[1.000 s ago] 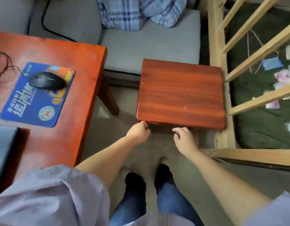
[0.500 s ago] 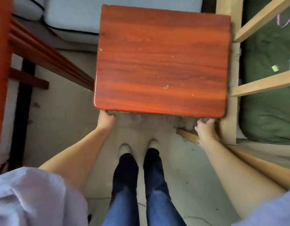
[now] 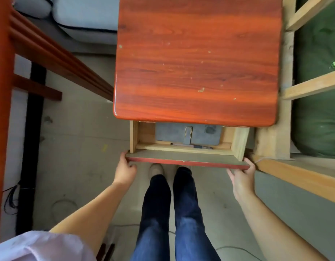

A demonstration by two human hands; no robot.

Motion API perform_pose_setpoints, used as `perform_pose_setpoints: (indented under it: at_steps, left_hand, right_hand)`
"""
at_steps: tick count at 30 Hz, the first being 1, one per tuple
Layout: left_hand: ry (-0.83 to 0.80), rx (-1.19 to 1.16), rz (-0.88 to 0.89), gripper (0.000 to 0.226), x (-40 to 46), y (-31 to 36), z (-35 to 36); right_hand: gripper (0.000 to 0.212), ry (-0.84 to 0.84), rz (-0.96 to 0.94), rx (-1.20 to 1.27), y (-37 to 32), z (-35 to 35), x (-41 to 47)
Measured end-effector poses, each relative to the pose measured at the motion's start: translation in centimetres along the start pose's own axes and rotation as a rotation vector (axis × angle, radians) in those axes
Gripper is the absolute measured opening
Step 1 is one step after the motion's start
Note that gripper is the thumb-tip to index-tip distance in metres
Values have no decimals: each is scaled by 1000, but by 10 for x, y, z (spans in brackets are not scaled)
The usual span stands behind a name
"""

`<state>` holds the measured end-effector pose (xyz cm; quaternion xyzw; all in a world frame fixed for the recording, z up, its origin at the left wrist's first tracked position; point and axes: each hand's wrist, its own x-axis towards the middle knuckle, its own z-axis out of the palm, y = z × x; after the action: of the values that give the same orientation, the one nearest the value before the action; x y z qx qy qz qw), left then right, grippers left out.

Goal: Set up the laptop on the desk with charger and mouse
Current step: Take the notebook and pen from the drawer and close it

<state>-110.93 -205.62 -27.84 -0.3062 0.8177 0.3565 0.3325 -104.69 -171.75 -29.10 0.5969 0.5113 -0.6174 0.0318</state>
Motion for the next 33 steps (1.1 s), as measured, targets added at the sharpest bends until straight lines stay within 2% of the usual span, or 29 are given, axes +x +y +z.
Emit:
perform_pose_setpoints:
  at_steps: [8,10,12,14,15,17,19,22,26,29,33]
  left_hand:
    - [-109,-25,-11,65,21,-11,18]
    - [-102,-49,-8,70,18,-9,19]
    - [76,11,0,68,7,-5,19]
    - [318,118,111,53,-7,6,19]
    - [353,169,206,45,-15,13,21]
    - [247,208,380,36,-23,31,30]
    - [94,161,431,35,-16,51,42]
    - [10,51,307,47,16,82,56]
    - [54,-114,111,58,56,102,68]
    - [58,-178,104,65,66,100,73]
    - [-42,-216,52,81,72,103,68]
  right_hand:
    - [68,23,64,22,23,7,25]
    - [68,60,42,-87,19,11,19]
    - [63,157,-66,-401,13,16,6]
    - [56,187,-346,-638,6,24,-12]
    - [51,147,-517,-735,3,29,-20]
    - [39,-26,-735,-929,-1,42,-27]
    - [32,-174,-682,-1076,-9,58,-18]
    - [31,-269,-526,-1298,-15,76,12]
    - [22,-287,-605,-1484,-13,84,37]
    - [19,-329,-641,-1550,-9,82,41]
    - [15,-334,-620,-1551,-10,74,42]
